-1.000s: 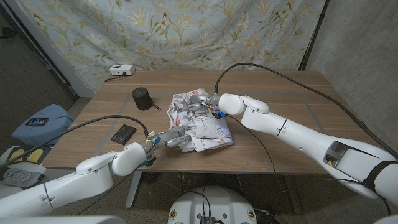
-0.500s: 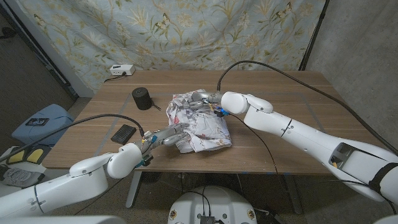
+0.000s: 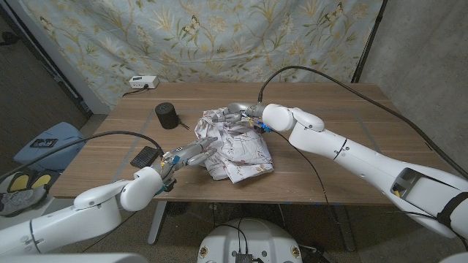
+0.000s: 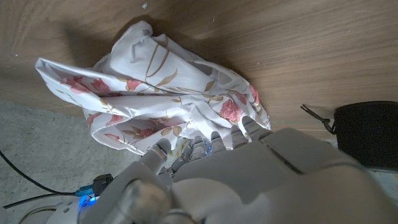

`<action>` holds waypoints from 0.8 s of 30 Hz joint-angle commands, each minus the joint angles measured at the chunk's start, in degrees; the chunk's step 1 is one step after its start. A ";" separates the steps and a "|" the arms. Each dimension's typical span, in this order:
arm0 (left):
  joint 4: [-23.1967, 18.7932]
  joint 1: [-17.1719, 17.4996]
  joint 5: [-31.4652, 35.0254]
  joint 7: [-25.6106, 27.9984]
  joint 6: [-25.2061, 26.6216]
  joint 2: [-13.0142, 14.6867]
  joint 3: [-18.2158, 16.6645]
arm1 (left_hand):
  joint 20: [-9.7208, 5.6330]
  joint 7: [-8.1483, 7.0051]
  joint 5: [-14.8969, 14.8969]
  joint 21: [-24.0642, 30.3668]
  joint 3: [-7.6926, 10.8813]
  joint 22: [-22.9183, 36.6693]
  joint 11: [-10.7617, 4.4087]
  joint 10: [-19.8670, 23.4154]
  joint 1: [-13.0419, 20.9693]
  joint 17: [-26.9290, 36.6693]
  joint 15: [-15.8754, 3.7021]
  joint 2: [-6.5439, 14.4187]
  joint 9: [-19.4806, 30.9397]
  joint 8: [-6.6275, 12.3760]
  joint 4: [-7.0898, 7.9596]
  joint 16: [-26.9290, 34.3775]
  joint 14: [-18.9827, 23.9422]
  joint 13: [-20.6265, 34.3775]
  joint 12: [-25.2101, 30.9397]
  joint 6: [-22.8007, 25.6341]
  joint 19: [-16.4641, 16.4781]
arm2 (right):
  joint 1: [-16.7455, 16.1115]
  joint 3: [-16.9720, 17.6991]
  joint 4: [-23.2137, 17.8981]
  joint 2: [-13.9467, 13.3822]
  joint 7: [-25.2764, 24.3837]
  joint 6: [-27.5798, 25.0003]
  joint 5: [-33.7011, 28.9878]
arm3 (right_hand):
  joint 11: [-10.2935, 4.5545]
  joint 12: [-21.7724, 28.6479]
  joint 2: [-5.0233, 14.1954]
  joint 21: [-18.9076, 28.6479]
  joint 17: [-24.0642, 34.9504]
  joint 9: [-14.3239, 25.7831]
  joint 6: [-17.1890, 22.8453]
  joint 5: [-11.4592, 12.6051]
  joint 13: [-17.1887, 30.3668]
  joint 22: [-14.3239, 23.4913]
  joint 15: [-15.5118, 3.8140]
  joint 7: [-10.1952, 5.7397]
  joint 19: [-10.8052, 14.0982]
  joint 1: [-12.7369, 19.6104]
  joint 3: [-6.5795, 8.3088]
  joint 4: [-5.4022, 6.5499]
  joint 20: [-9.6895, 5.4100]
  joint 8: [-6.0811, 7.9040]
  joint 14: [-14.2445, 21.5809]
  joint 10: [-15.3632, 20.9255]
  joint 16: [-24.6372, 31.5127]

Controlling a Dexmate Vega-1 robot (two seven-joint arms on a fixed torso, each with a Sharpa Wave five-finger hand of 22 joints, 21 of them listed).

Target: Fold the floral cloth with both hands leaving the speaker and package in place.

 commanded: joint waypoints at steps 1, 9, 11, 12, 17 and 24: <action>-1.01 3.32 -0.41 2.91 -0.62 0.47 -3.57 | 0.03 -0.11 -0.28 -0.26 0.34 -0.01 0.02 0.35 0.64 0.13 0.19 0.27 0.20 0.11 -0.29 -0.07 0.03 -0.04 -0.05 0.49 0.23 | 0.73 0.75 -0.79 -0.21 -0.19 -1.36 -0.45 | -0.18 0.09 -0.42 -0.16 -0.01 0.00 0.56 0.20 0.06 -0.05 0.25 0.01 0.04 -0.16 0.45 -0.12 0.13 0.19 0.38 0.41 -0.02; -2.35 5.32 -1.13 3.45 -0.77 0.41 -6.55 | 0.05 -0.06 -0.29 -0.29 0.38 -0.01 0.02 0.44 0.72 0.12 0.22 0.20 0.20 0.05 -0.39 -0.11 0.13 -0.04 -0.10 0.62 0.30 | 1.31 2.39 -0.75 -0.97 -0.54 -1.55 0.68 | -0.06 0.05 -0.53 -0.20 -0.11 -0.01 0.47 0.19 0.06 -0.06 0.29 0.09 0.02 -0.17 0.51 -0.23 0.15 0.12 0.35 0.37 -0.06; -2.64 5.53 -1.20 3.48 -0.58 0.06 -7.13 | 0.02 -0.10 -0.29 -0.29 0.39 -0.01 0.01 0.49 0.73 0.13 0.23 0.19 0.20 0.04 -0.41 -0.11 0.18 -0.05 -0.10 0.66 0.34 | 1.43 2.63 -0.88 -1.25 -0.60 -1.78 0.70 | -0.08 0.04 -0.55 -0.22 -0.14 -0.01 0.46 0.19 0.06 -0.06 0.28 0.13 -0.03 -0.17 0.53 -0.26 0.16 0.11 0.25 0.37 -0.10; -2.64 5.67 -1.27 3.62 -0.74 -0.19 -7.41 | 0.05 -0.09 -0.29 -0.30 0.39 -0.01 0.01 0.50 0.74 0.13 0.20 0.18 0.20 0.04 -0.42 -0.11 0.20 -0.05 -0.11 0.70 0.36 | 1.39 2.85 -0.86 -1.36 -0.75 -1.68 0.91 | -0.10 0.04 -0.56 -0.23 -0.16 -0.01 0.43 0.19 0.06 -0.06 0.29 0.11 -0.03 -0.17 0.54 -0.27 0.15 0.10 0.25 0.36 -0.10; -2.83 7.04 -1.50 4.13 -1.20 -1.02 -9.19 | 0.01 -0.15 -0.29 -0.26 0.40 -0.01 0.02 0.66 0.77 0.13 0.18 0.14 0.20 0.07 -0.47 -0.11 0.32 -0.05 -0.09 0.93 0.54 | 1.44 3.46 -1.17 -1.91 -0.98 -2.13 1.33 | -0.15 0.02 -0.57 -0.28 -0.21 -0.01 0.37 0.19 0.05 -0.06 0.23 0.03 -0.11 -0.19 0.60 -0.32 0.16 0.06 0.22 0.34 -0.12; -1.81 9.49 -2.92 5.26 -3.56 -3.73 -12.25 | 0.23 -0.08 -0.28 -0.04 0.45 -0.03 0.14 1.30 0.94 0.07 0.32 0.04 0.19 0.21 -0.73 0.03 1.06 -0.06 0.04 1.69 1.36 | 0.81 4.22 -1.95 -2.72 -1.51 -2.89 2.07 | -0.13 0.01 -0.59 -0.31 -0.30 -0.01 0.31 0.18 0.05 -0.07 0.27 0.06 -0.12 -0.17 0.69 -0.41 0.15 0.02 0.22 0.35 -0.13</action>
